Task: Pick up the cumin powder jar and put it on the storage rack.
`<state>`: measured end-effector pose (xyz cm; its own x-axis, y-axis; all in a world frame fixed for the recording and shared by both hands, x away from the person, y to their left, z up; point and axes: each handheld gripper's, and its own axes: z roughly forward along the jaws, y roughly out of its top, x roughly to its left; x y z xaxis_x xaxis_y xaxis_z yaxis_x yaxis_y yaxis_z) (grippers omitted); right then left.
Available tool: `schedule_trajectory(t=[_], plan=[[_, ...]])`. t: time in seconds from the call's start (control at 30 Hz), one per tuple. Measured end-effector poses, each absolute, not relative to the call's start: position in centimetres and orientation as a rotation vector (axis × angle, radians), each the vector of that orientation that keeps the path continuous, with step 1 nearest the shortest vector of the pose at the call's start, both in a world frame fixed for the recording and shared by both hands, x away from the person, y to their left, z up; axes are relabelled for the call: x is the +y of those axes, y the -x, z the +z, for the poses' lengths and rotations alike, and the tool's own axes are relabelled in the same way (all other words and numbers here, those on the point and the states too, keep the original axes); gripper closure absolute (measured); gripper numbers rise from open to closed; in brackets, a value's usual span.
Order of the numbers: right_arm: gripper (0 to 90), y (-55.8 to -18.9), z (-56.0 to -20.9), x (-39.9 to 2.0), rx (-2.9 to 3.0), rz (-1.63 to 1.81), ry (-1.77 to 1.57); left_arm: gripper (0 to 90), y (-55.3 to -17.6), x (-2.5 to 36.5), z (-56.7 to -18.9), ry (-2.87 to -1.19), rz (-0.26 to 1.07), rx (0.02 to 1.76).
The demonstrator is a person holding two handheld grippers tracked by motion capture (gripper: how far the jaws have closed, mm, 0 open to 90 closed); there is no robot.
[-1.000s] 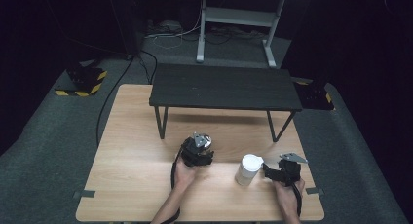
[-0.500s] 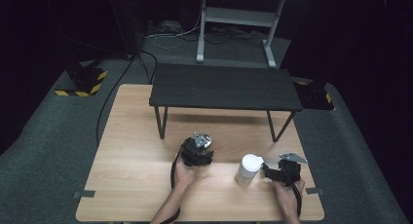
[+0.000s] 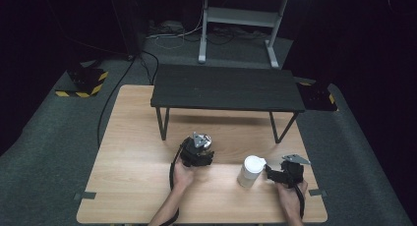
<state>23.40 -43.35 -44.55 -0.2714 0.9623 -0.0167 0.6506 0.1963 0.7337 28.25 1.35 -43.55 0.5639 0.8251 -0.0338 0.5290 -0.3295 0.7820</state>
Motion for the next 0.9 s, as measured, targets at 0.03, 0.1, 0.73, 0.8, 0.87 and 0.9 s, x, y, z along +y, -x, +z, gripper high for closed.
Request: schedule_trajectory(t=[0.03,0.1,0.73,0.8,0.87,0.9], plan=[[9.7,-23.4,-44.5,-43.3,1.997,0.857,-1.500,31.9,-28.3,1.4,-43.4,-2.018,0.478,1.086],[9.7,-23.4,-44.5,-43.3,1.997,0.857,-1.500,31.9,-28.3,1.4,-43.1,-2.023,0.479,1.088],[9.7,-23.4,-44.5,-43.3,1.997,0.857,-1.501,31.9,-28.5,1.8,-40.8,-2.050,0.455,1.072],[9.7,-23.4,-44.5,-43.3,1.997,0.858,-1.502,31.9,-28.6,1.9,-40.5,-2.052,0.447,1.067],[9.7,-23.4,-44.5,-43.3,1.997,0.858,-1.502,31.9,-28.7,2.0,-40.1,-2.062,0.440,1.056],[9.7,-23.4,-44.5,-43.3,1.997,0.858,-1.502,31.9,-28.7,2.0,-39.9,-2.065,0.436,1.051]])
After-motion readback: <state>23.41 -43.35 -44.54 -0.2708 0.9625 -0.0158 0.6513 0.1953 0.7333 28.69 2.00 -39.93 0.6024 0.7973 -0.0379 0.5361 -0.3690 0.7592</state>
